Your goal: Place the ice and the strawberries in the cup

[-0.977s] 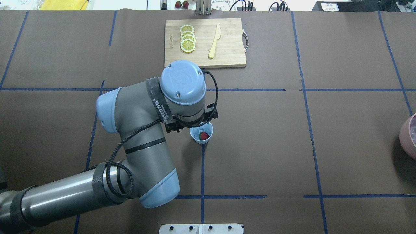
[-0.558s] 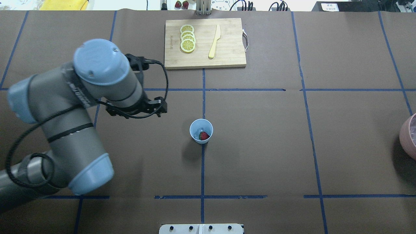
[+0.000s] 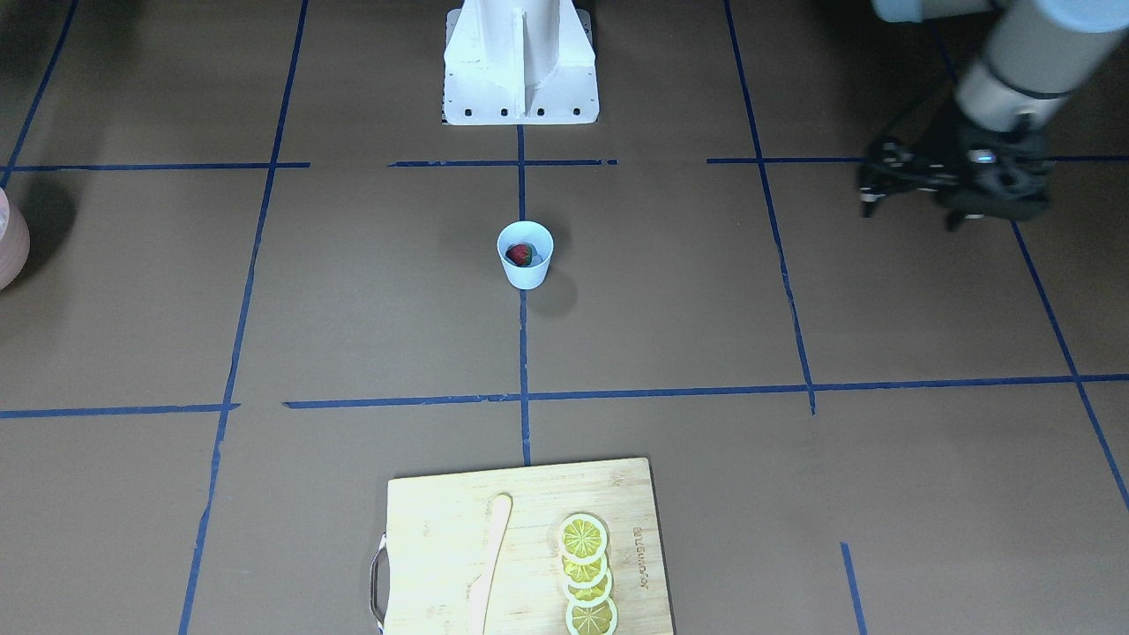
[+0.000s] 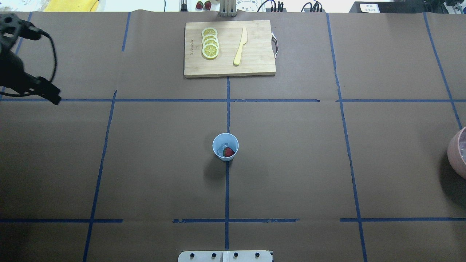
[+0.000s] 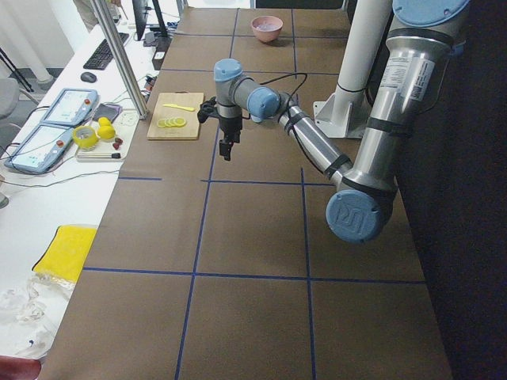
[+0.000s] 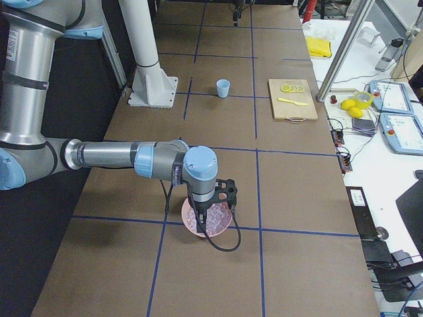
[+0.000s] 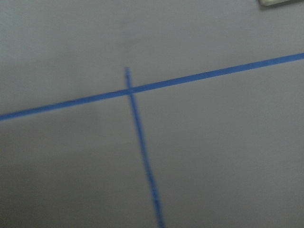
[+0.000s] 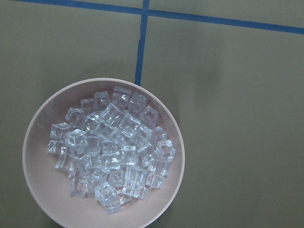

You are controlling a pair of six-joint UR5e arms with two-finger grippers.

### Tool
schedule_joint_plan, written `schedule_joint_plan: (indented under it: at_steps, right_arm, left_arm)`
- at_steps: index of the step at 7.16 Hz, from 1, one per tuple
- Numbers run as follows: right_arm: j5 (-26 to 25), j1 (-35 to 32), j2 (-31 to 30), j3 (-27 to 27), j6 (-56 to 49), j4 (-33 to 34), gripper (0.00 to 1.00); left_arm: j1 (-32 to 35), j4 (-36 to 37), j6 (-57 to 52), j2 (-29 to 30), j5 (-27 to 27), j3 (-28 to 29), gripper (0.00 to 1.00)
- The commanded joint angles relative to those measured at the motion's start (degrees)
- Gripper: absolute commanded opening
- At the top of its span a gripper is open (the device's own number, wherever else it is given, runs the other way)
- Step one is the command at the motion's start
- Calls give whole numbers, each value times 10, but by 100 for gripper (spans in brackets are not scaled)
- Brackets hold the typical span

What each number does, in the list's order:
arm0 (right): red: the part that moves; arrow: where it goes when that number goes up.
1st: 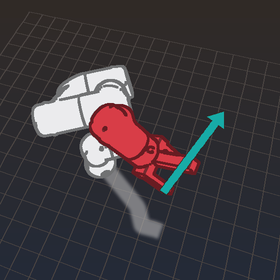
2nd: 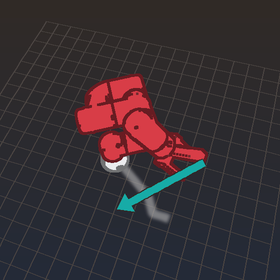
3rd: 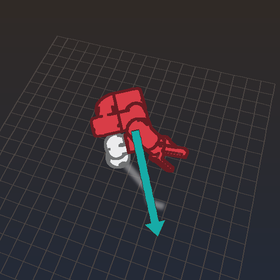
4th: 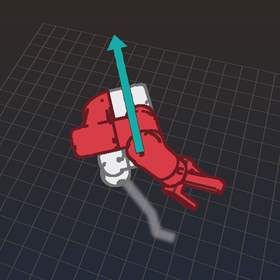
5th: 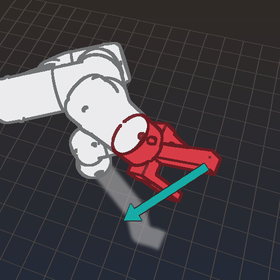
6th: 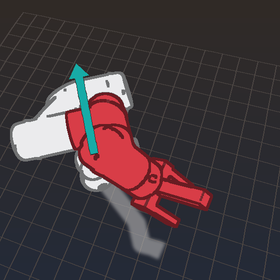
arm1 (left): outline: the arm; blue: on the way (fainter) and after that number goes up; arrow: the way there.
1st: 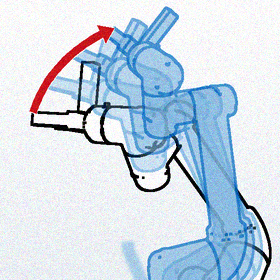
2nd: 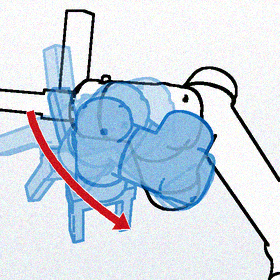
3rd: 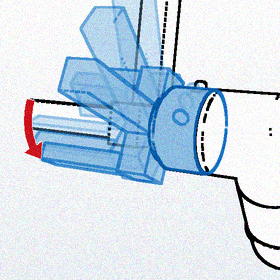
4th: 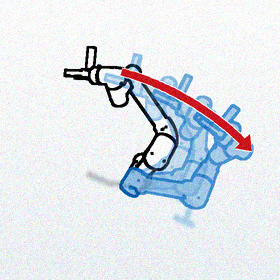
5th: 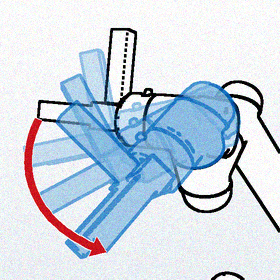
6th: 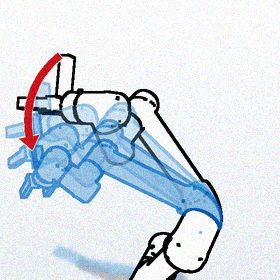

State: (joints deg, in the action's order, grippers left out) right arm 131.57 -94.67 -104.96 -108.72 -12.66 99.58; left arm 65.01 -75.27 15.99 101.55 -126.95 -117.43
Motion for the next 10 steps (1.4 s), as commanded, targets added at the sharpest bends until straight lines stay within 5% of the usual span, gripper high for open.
schedule_joint_plan:
  at_steps: [1, 3, 10]
  right_arm:
    - [0, 0, 3, 0, 2, 0, 99]
    - [1, 0, 6, 0, 2, 0, 99]
    - [1, 0, 8, 0, 2, -1, 99]
  left_arm:
    - [151, 0, -241, -41, -53, 89, 100]
    - [242, -18, -350, -84, -84, 186, 100]
    - [297, -45, -345, -144, -52, 219, 100]
